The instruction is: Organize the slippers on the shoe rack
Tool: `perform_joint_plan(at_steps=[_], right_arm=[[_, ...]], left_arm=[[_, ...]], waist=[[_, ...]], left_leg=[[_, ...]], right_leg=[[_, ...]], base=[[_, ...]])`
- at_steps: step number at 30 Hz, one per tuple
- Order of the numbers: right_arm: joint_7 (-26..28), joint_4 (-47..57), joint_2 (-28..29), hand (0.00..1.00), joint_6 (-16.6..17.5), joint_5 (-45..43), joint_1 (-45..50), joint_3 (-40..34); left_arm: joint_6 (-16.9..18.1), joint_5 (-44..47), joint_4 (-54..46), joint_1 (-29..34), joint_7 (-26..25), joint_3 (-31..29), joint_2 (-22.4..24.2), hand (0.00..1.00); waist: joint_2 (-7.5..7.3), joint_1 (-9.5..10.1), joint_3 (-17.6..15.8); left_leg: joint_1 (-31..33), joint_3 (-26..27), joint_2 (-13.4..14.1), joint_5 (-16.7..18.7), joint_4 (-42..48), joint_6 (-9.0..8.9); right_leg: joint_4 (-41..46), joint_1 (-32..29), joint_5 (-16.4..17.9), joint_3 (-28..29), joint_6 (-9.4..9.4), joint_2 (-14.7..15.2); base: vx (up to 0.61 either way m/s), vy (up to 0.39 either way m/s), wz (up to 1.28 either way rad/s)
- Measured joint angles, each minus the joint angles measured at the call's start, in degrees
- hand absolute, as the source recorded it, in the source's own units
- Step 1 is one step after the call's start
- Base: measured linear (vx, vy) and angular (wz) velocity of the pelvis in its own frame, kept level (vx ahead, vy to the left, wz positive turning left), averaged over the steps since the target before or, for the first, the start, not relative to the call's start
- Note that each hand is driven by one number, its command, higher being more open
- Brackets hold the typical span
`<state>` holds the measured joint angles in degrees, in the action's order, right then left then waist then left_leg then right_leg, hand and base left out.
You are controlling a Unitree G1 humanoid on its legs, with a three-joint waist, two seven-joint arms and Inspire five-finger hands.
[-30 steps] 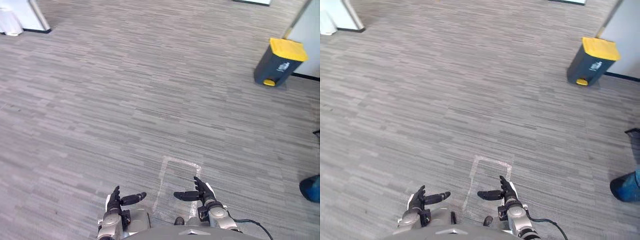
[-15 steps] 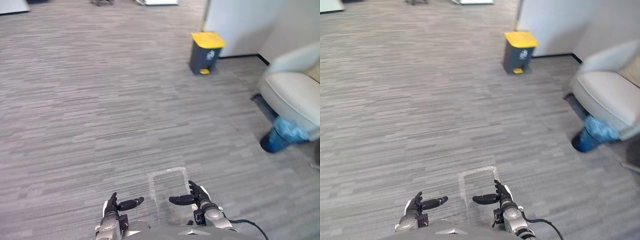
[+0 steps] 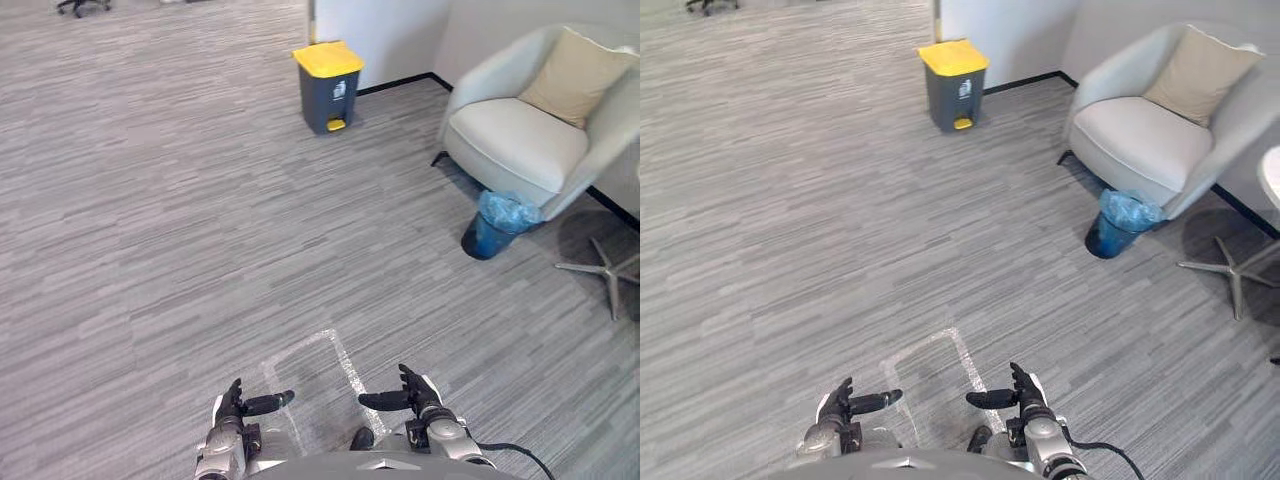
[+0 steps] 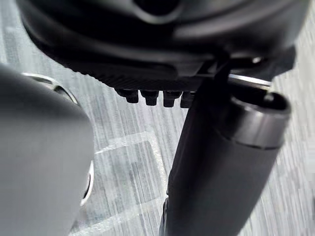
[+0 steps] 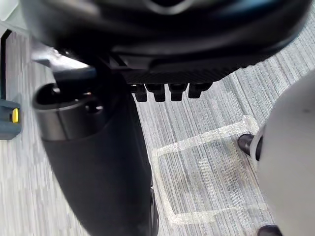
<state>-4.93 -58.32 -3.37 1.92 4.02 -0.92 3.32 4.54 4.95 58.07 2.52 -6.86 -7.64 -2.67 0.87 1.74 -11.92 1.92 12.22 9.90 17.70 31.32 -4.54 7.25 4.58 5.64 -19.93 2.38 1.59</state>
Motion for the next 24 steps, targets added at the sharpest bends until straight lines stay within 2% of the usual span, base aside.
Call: perform_joint_plan(at_steps=[2, 3, 4, 5, 6, 9, 12, 14, 15, 17, 18, 20, 24], right_arm=[[-0.72, -0.03, -0.29, 1.00, -0.47, -0.09, 0.13, -0.15], [-0.75, -0.03, -0.30, 1.00, -0.52, -0.09, 0.17, -0.20], [-0.75, -0.01, -0.33, 1.00, -0.55, -0.10, 0.29, -0.83], [-0.80, 0.02, -1.01, 1.00, -0.58, -0.12, 0.46, -1.09], [-0.87, 0.06, -0.90, 1.00, -0.58, -0.13, 0.42, -1.07], [-0.76, -0.29, 0.34, 1.00, -0.74, -0.32, 0.54, -1.52], [-0.63, -0.42, 0.77, 1.00, -0.68, -0.32, 0.44, -2.19], [-0.62, -0.64, 0.64, 1.00, -0.65, -0.32, 0.01, -2.18], [-0.63, -1.21, 0.60, 1.00, -0.63, -0.30, -0.72, -2.17], [-0.63, -1.19, 0.82, 1.00, -0.39, -0.30, -0.69, -2.11], [-0.62, -1.60, 1.10, 1.00, -0.38, -0.29, -0.64, -2.06], [-0.63, -1.63, 0.99, 1.00, -0.32, -0.29, -0.79, -2.11], [-0.71, -1.71, -1.27, 1.00, -0.09, -0.29, -0.22, -2.52]], left_arm=[[0.14, 0.05, -0.42, 0.01, -0.07, 0.06, -0.03, 1.00], [0.21, 0.05, -0.44, -0.01, -0.08, 0.06, -0.03, 1.00], [0.32, 0.22, -0.50, -0.34, -0.08, -0.08, 0.13, 1.00], [0.39, 0.18, -0.35, -0.03, -0.13, 0.24, 0.83, 1.00], [0.36, 0.16, -0.11, -0.04, -0.08, 0.30, 0.47, 1.00], [-0.16, 0.51, 0.85, -0.58, -0.07, 0.26, -0.28, 1.00], [-0.30, 0.28, 1.95, -0.89, -0.04, 0.81, -0.42, 1.00], [-0.55, 0.09, 2.19, -1.06, -0.06, 1.83, -0.63, 1.00], [-0.73, 0.03, 2.38, -1.08, -0.01, 2.41, -0.75, 1.00], [-0.90, 0.04, 2.45, -0.95, -0.04, 2.84, -0.99, 1.00], [-0.90, 0.01, 2.58, -1.00, -0.05, 2.83, -1.32, 1.00], [-0.90, -0.04, 2.78, -1.07, 0.09, 2.82, -1.24, 1.00], [-0.97, -1.15, 3.55, -1.23, 1.12, 2.93, -0.39, 1.00]], waist=[[-0.19, 0.29, -0.21], [-0.15, 0.36, -0.20], [0.17, 1.03, -0.41], [1.57, 1.42, 0.16], [1.15, 1.03, 0.14], [-0.87, 1.12, 1.00], [-0.69, 0.92, 1.06], [-0.22, 1.02, 0.84], [0.15, 0.88, 0.66], [0.02, 0.86, 0.68], [-0.63, 0.98, 1.04], [-0.51, 0.93, 1.10], [1.02, -0.78, 0.63]], left_leg=[[1.82, -7.93, -3.87, -0.15, -6.89, 0.61], [2.20, -9.55, -4.34, -0.30, -7.75, 0.78], [3.08, -14.85, -6.15, -2.81, -9.82, 0.34], [1.93, -15.75, -7.27, -6.16, -10.71, 2.08], [1.54, -14.29, -7.51, -5.80, -10.68, 1.76], [-1.19, -8.21, -8.72, -5.54, -11.48, 2.73], [-4.34, -6.01, -9.42, -5.56, -14.24, 2.79], [-7.10, -4.10, -8.96, -5.73, -16.74, 3.07], [-8.75, -2.58, -8.38, -5.80, -17.96, 3.19], [-10.44, -1.01, -8.30, -5.80, -18.85, 3.26], [-11.10, -0.27, -8.28, -5.61, -19.31, 3.55], [-11.15, -0.28, -8.09, -5.60, -19.73, 3.55], [-11.64, -0.93, -7.62, -5.61, -20.30, 3.53]], right_leg=[[1.43, -0.17, 0.70, 4.79, -1.01, 0.84], [1.72, -0.26, 0.86, 5.52, -1.26, 0.95], [3.34, -0.81, 1.66, 8.98, -2.41, 1.30], [5.36, -1.99, 2.35, 12.34, -3.97, 0.80], [5.62, -2.20, 2.56, 13.48, -4.30, 1.35], [3.65, -2.30, 1.80, 19.66, -5.92, 2.91], [4.45, -2.50, 1.69, 21.68, -6.19, 3.58], [8.70, -4.22, 1.97, 19.55, -6.61, 3.58], [12.80, -5.94, 2.25, 14.53, -6.73, 4.28], [17.48, -7.68, 4.14, 4.01, -4.62, 6.50], [17.03, -7.49, 4.72, -0.10, -3.69, 6.74], [15.23, -7.30, 4.69, 0.50, -3.62, 5.78], [11.19, -5.62, 4.33, 1.37, -2.99, 4.15]], base=[[0.08, 0.106, -1.03], [0.08, 0.152, -1.17], [0.08, 0.203, -1.33], [0.14, 0.283, -1.35], [0.17, 0.257, -1.00], [0.23, 0.239, -0.97], [0.14, 0.104, -0.68], [0.13, 0.021, -0.62], [0.09, -0.021, -0.66], [0.07, -0.060, -0.64], [0.08, -0.080, -0.55], [0.07, -0.083, -0.59], [0.03, -0.042, -0.26]])
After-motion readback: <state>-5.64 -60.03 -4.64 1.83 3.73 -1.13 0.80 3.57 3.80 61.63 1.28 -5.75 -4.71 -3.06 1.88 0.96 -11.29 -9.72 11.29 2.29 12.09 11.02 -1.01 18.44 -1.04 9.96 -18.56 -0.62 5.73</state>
